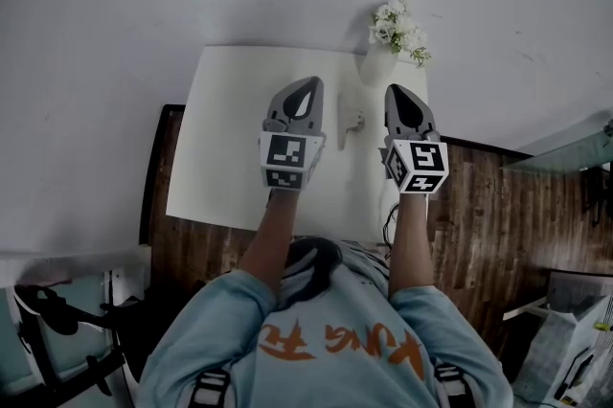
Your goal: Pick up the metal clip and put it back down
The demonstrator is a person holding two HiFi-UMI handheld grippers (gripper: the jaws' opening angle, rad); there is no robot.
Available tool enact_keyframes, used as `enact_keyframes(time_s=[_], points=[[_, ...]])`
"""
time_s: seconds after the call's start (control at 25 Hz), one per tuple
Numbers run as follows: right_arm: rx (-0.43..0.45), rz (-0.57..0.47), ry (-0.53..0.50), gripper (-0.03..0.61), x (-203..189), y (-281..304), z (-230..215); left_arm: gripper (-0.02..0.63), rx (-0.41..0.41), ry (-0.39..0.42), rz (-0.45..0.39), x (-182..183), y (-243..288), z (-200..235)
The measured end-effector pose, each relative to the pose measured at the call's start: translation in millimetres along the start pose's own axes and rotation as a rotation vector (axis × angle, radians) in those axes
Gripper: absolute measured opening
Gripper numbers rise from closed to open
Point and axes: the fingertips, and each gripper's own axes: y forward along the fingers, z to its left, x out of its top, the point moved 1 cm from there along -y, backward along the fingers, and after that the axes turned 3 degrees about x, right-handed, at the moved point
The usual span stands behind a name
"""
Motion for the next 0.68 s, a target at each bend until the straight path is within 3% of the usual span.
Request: enact_keyframes(time_s=[0.32, 0.68], points=[[0.014, -0.035, -0.003, 0.012, 12, 0, -4, 0.025, -0.009, 0.054, 0.003, 3, 5, -8], [0.053, -0.069, 0.011, 0.012, 22, -10, 0, 0.025, -0.016, 0.044, 0.018, 1, 3, -17]])
